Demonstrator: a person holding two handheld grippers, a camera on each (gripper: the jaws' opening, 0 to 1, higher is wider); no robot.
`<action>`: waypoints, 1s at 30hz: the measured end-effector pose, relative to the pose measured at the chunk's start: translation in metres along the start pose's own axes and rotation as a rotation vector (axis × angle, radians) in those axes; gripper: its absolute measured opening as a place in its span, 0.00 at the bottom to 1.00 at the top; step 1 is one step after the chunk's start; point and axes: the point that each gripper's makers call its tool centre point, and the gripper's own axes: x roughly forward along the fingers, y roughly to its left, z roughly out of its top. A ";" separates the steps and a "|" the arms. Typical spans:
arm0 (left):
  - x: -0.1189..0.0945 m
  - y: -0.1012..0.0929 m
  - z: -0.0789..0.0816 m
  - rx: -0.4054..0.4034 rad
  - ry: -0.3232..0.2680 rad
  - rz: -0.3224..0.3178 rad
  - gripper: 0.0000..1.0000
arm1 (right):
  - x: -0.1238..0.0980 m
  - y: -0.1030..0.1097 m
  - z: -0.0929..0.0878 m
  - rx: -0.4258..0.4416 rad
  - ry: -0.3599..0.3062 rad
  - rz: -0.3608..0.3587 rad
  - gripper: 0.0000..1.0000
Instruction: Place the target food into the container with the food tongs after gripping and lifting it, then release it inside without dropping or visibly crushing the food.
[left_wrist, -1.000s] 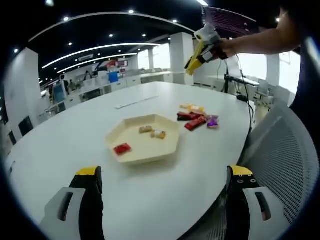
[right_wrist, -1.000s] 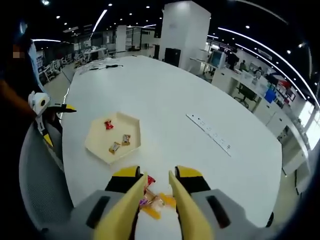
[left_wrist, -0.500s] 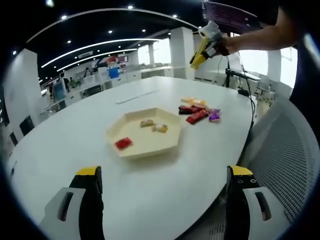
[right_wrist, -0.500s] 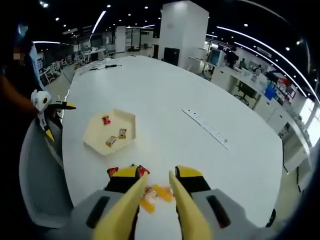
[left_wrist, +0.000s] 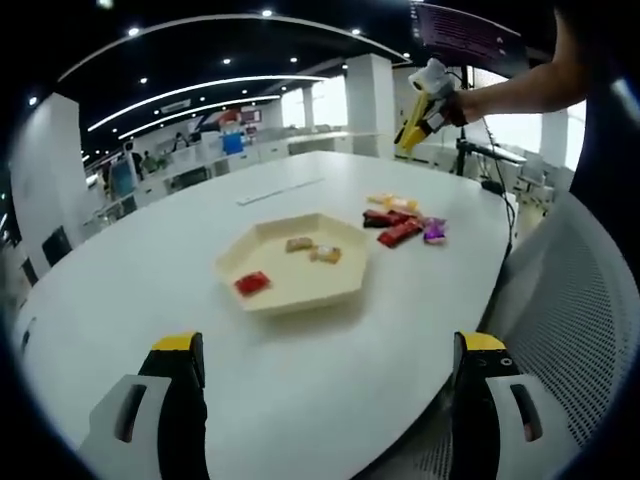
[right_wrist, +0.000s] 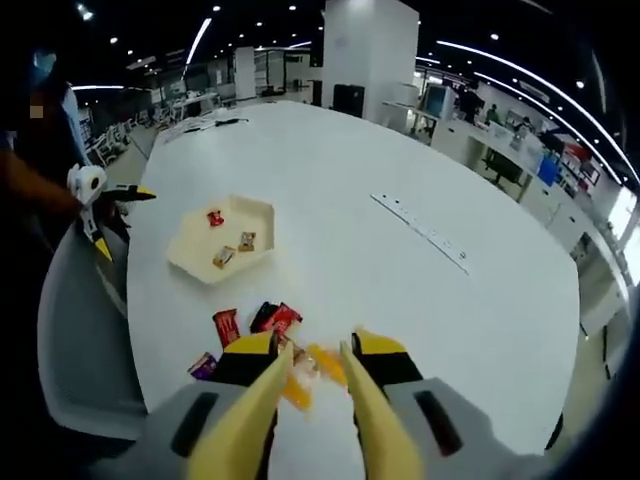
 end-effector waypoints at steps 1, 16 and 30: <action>0.000 0.000 0.000 0.003 -0.001 0.002 0.99 | 0.002 0.000 -0.002 0.005 0.002 0.002 0.28; -0.002 0.008 -0.004 0.010 0.018 0.043 0.99 | 0.050 0.008 -0.031 0.055 0.040 -0.039 0.28; -0.001 0.010 -0.010 0.015 0.040 0.049 0.99 | 0.058 0.008 -0.071 -0.075 0.158 -0.031 0.29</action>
